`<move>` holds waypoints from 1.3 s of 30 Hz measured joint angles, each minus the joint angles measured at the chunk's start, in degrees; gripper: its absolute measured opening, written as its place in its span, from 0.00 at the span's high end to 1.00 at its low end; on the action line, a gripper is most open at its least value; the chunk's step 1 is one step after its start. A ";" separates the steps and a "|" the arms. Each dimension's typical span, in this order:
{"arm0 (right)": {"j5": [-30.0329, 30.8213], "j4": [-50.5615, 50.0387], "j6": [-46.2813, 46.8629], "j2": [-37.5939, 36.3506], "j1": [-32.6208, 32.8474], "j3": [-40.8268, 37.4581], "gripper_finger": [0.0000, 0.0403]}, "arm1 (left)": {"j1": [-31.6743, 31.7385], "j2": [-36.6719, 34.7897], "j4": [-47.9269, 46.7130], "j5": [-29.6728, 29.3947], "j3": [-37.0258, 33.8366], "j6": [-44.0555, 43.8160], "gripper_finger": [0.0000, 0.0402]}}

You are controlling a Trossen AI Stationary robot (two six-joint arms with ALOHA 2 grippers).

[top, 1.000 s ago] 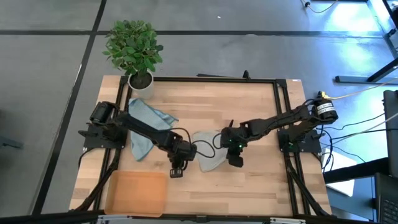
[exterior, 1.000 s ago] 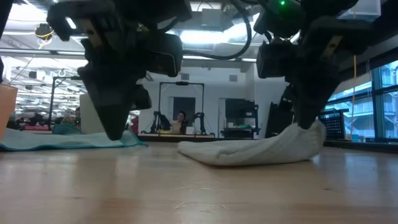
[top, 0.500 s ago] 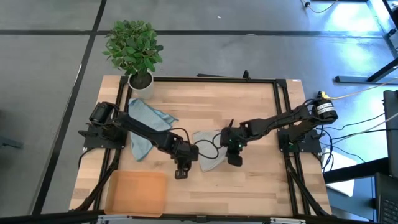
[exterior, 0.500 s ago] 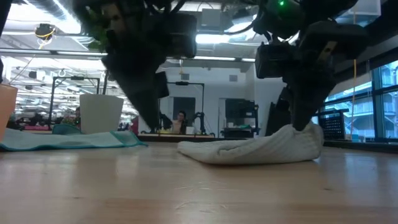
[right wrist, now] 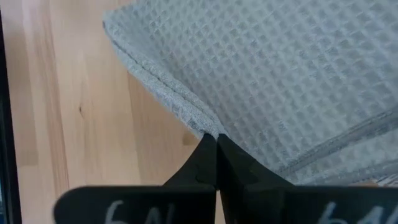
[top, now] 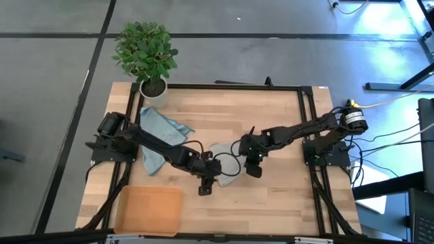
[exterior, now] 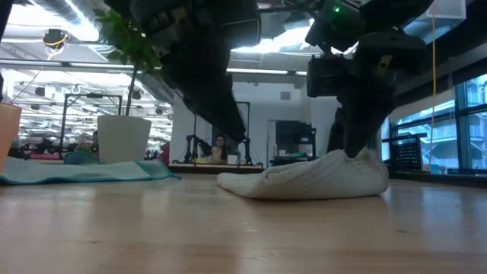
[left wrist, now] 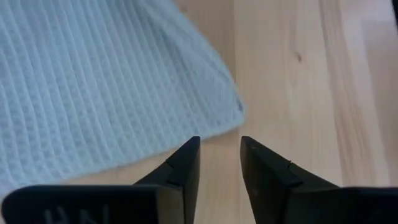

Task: Roll microfiber towels into tight, uniform cylinder then place into a basket
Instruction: Roll the gray microfiber towel

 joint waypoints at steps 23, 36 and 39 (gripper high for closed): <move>0.00 1.48 4.67 -0.07 -5.60 0.02 1.00 | -0.68 1.32 4.32 -8.23 0.02 -5.60 0.73; 0.06 2.12 5.78 -0.07 -5.62 0.02 1.00 | -2.18 5.01 7.05 -7.89 -0.02 -6.14 0.73; 0.25 2.18 5.80 -0.07 -5.62 0.02 1.00 | -2.64 5.01 7.04 -7.89 -0.02 -6.12 0.73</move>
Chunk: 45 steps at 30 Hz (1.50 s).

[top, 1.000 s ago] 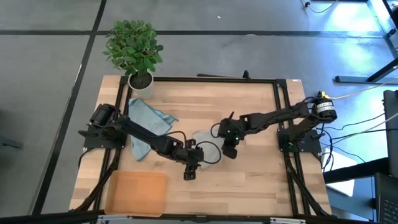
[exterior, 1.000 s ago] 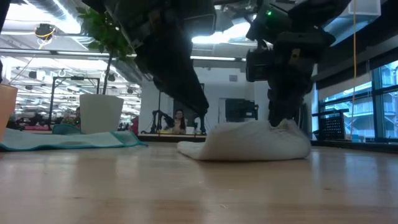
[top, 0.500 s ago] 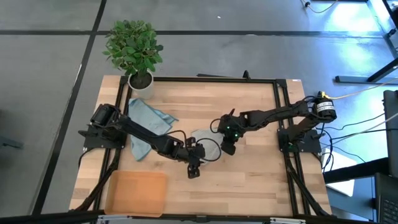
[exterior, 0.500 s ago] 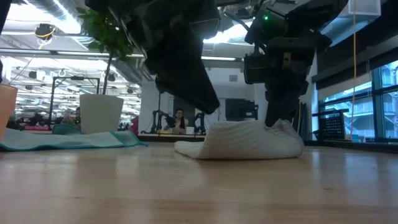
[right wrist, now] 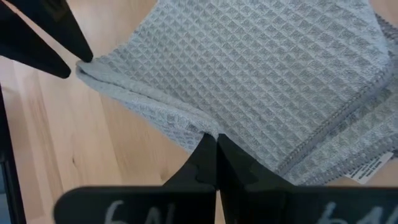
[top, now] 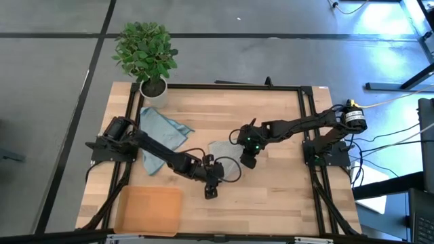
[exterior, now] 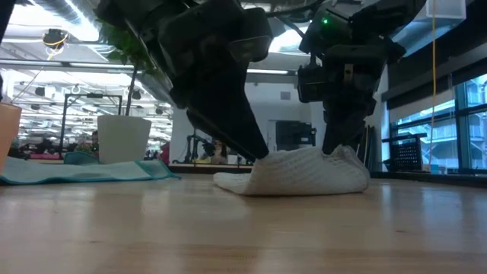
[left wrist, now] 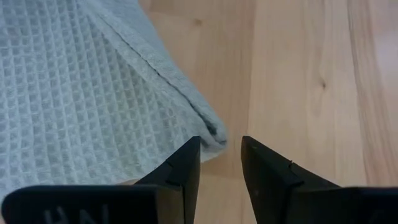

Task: Roll microfiber towels into tight, uniform cylinder then place into a basket
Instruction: Roll the gray microfiber towel

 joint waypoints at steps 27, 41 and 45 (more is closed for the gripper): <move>0.15 0.35 0.14 0.00 0.02 0.02 1.00 | -0.07 3.54 1.32 -2.67 0.14 0.02 0.79; -5.30 -1.81 0.17 0.00 -0.09 0.02 1.00 | 1.88 2.66 -0.13 7.11 0.07 -3.71 1.00; -10.08 -4.11 -0.13 0.00 0.59 0.11 1.00 | 2.20 1.86 -1.27 12.03 0.17 -5.00 1.00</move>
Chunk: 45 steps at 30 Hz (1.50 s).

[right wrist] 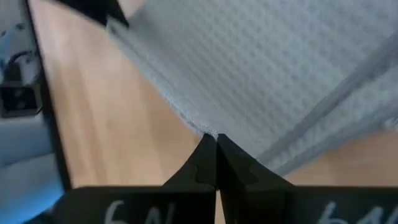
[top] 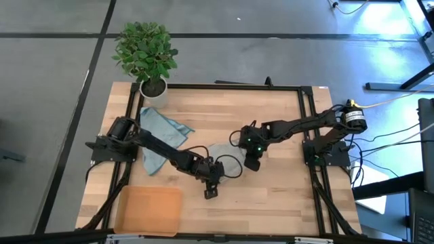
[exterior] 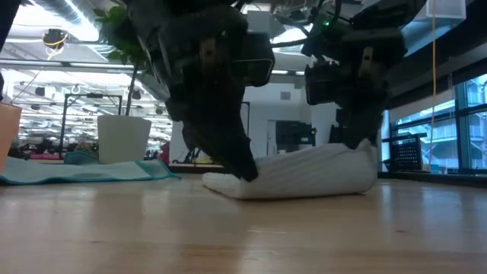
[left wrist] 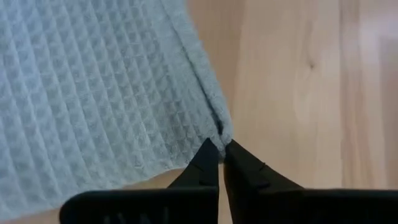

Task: Roll microfiber towels into tight, uniform cylinder then place into a basket
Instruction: Roll the gray microfiber towel

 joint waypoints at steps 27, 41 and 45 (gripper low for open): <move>13.33 1.95 0.23 2.70 -1.47 -0.09 1.00 | 9.42 -4.53 -12.68 0.54 -0.13 -8.42 1.00; 15.33 5.37 -0.06 7.04 -1.47 -0.02 0.98 | 10.29 -3.69 -15.41 -6.86 -0.22 -8.70 1.00; 15.55 5.45 -0.16 7.08 -1.47 -0.02 0.98 | 10.58 -3.15 -15.45 -8.65 -0.17 -8.75 1.00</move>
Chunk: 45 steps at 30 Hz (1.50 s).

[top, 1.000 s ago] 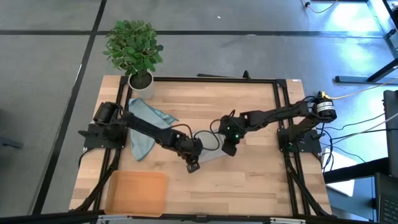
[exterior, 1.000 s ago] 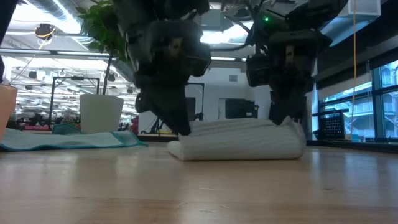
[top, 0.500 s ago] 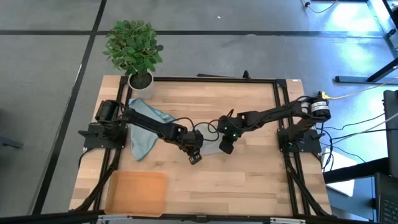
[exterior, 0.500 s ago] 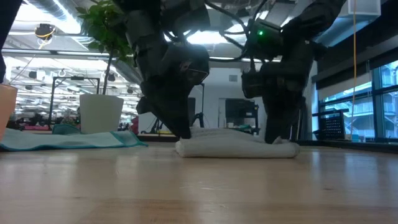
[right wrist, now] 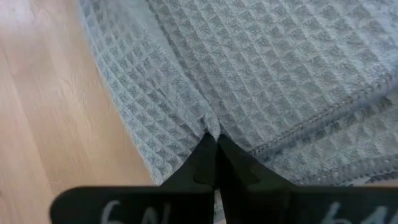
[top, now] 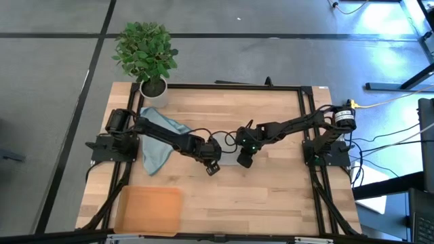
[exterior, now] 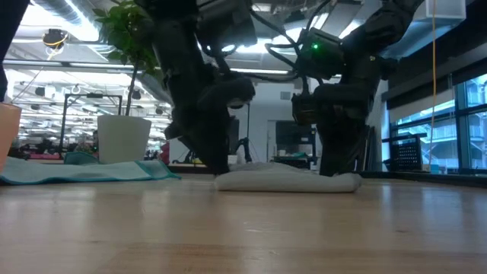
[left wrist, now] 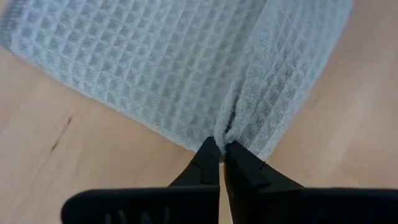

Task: Roll microfiber towels into tight, uniform cylinder then place into a basket
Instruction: Roll the gray microfiber towel

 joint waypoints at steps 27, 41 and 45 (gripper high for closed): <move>0.13 0.60 0.22 0.09 0.00 -0.07 0.98 | 4.52 -0.84 -2.73 6.45 -0.13 -1.04 0.78; 0.29 0.83 0.39 0.13 0.00 -0.09 0.98 | 3.70 -9.20 0.80 7.02 0.02 7.91 0.79; 0.23 0.85 0.42 0.13 0.00 -0.09 0.98 | 1.96 -5.29 5.36 5.41 -0.04 10.92 0.79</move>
